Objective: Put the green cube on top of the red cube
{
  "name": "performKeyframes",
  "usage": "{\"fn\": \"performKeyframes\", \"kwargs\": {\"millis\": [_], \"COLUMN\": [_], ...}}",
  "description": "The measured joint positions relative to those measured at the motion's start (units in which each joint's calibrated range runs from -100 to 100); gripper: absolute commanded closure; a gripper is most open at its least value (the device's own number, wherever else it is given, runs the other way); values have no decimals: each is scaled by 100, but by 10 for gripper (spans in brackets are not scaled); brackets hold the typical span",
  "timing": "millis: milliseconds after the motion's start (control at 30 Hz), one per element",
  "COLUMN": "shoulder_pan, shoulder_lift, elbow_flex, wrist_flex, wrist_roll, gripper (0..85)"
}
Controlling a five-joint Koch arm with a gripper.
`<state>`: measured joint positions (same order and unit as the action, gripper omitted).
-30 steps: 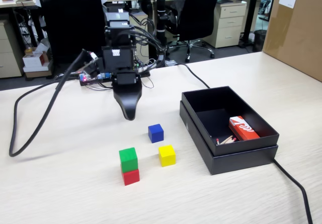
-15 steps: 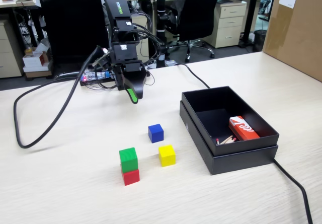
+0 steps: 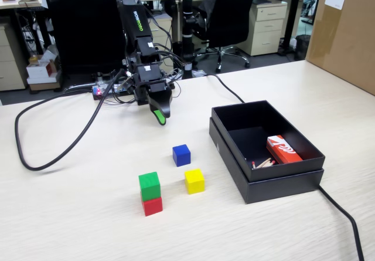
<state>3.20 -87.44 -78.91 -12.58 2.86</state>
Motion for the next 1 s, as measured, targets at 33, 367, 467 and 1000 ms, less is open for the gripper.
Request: {"fn": "performKeyframes", "kwargs": {"millis": [33,367,467,1000], "shoulder_pan": [15,10,0,-44], "shoulder_lift": [-39,-337,-544,-1126], "elbow_flex": [-91,-1022,-1159,-1451], "wrist_flex": [93,1007,1092,1099], "wrist_roll": [0,-5,-15,-44], "gripper": [362,364,372,370]}}
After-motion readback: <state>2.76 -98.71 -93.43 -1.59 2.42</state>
